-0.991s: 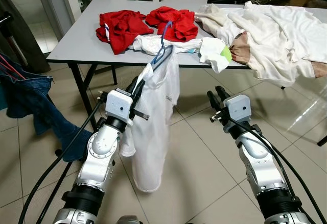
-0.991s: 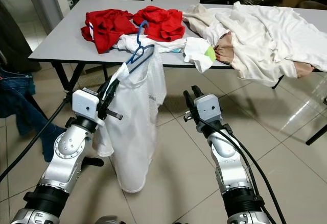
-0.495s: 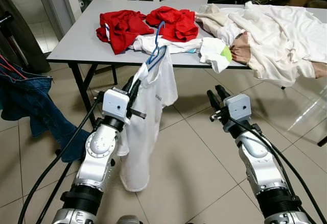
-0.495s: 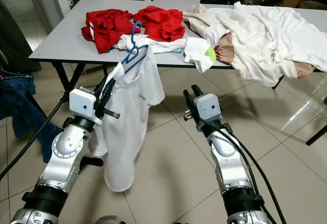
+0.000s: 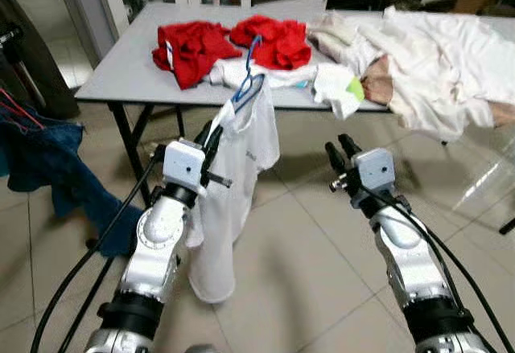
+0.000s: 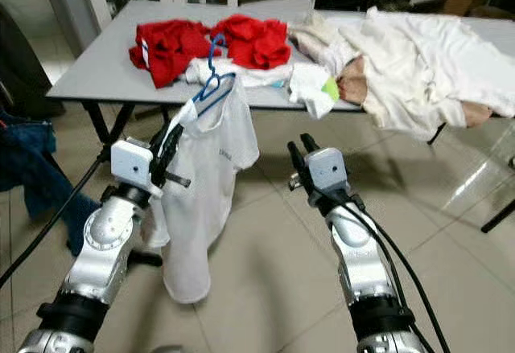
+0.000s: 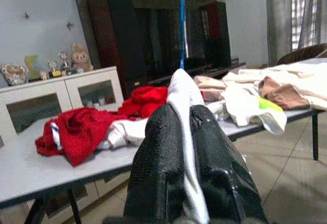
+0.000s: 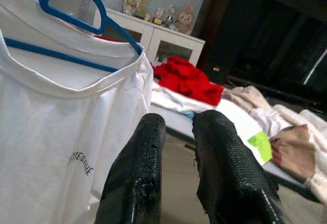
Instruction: Hang hanger
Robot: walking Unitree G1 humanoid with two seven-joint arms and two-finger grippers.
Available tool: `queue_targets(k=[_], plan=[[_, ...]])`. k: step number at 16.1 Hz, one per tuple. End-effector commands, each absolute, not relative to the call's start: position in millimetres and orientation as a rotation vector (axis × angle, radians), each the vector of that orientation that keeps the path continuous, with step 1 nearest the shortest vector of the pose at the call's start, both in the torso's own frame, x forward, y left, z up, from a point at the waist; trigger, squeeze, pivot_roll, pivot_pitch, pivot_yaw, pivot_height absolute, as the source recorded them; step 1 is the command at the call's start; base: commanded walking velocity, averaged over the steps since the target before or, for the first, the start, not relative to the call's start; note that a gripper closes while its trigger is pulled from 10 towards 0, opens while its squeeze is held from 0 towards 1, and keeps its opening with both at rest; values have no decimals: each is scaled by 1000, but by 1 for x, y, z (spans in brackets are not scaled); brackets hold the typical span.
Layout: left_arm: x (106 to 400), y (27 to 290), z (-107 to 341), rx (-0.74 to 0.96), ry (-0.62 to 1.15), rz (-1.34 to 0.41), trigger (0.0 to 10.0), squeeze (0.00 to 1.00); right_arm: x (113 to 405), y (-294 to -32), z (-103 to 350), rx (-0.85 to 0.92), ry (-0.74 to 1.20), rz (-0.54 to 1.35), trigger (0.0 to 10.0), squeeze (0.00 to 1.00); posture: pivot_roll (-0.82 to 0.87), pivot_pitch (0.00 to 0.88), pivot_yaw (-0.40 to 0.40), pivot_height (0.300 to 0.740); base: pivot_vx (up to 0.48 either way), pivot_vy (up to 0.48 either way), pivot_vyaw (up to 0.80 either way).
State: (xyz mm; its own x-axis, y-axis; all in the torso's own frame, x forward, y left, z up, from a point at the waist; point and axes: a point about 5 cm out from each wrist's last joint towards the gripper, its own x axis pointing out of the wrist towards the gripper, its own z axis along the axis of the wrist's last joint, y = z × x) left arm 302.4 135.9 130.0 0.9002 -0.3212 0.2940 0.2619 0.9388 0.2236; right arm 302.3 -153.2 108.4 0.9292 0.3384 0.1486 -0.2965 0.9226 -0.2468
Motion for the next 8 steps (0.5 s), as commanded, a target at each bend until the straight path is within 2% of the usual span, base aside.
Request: queue_targets(k=[1, 8], plan=[[305, 134, 140, 187, -374, -298, 10000, 0, 305, -152, 115, -216, -218, 322, 10000, 0, 201, 0, -4, 740, 307, 0, 0], [306, 133, 140, 187, -374, -298, 10000, 0, 305, -153, 115, -216, -217, 318, 10000, 0, 197, 0, -3, 740, 327, 0, 0]])
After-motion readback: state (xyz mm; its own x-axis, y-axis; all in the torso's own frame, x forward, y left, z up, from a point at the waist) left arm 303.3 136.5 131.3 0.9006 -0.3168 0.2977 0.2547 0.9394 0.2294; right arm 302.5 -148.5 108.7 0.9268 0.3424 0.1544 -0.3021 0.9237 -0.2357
